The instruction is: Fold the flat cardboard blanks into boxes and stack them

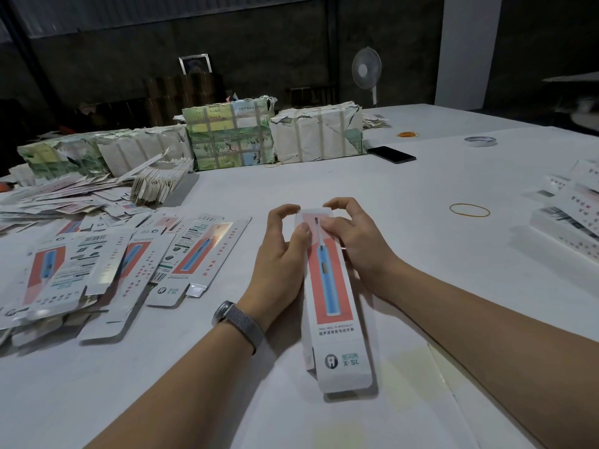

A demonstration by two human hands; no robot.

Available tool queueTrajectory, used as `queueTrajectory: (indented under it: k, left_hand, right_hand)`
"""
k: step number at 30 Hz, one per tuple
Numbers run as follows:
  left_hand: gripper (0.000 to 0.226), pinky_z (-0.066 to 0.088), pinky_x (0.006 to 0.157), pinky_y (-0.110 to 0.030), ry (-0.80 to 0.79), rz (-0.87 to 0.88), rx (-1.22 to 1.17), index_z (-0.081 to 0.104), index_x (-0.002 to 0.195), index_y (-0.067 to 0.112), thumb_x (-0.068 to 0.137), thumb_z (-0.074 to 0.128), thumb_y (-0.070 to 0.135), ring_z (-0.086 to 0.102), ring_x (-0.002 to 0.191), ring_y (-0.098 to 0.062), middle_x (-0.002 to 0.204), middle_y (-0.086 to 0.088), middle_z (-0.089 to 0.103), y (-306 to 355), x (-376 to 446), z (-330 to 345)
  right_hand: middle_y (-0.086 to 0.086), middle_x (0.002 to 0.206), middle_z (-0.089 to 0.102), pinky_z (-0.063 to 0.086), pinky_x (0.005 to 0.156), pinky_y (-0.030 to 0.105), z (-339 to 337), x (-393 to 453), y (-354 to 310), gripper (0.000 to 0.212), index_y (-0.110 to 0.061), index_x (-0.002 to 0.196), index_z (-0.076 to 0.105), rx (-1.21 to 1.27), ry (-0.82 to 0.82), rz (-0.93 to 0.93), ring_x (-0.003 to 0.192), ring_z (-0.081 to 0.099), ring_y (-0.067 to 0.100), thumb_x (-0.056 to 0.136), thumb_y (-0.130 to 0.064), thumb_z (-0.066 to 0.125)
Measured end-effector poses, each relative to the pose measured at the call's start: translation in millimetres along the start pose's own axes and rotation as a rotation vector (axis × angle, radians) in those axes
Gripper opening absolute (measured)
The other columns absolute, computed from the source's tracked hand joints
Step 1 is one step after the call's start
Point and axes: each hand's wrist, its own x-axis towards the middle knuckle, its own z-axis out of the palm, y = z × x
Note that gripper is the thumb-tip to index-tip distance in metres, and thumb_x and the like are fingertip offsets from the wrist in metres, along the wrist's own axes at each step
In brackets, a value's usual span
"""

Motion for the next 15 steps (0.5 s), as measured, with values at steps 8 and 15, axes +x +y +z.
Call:
queueTrajectory:
  k: [8, 15]
  left_hand:
    - [0.016, 0.056, 0.057, -0.02, -0.005, -0.011, -0.004, 0.038, 0.119, 0.043, 0.107, 0.043, 0.035, 0.075, 0.066, -0.016, 0.076, 0.009, 0.075, 1.6, -0.2, 1.2]
    - [0.022, 0.058, 0.059, -0.024, 0.016, -0.034, 0.019, 0.04, 0.127, 0.037, 0.105, 0.046, 0.036, 0.075, 0.067, -0.018, 0.077, 0.0, 0.076, 2.0, 0.0, 1.3]
  right_hand:
    - [0.002, 0.072, 0.071, 0.059, 0.06, 0.026, -1.5, 0.7, 1.2, 0.005, -0.026, 0.098, 0.051, 0.036, 0.023, -0.015, 0.064, 0.07, 0.02, 0.103, -0.027, 0.05]
    - [0.004, 0.081, 0.072, 0.057, 0.058, 0.024, -1.5, 1.2, 1.6, 0.006, -0.028, 0.107, 0.05, 0.03, 0.031, -0.006, 0.065, 0.073, 0.019, 0.103, -0.032, 0.051]
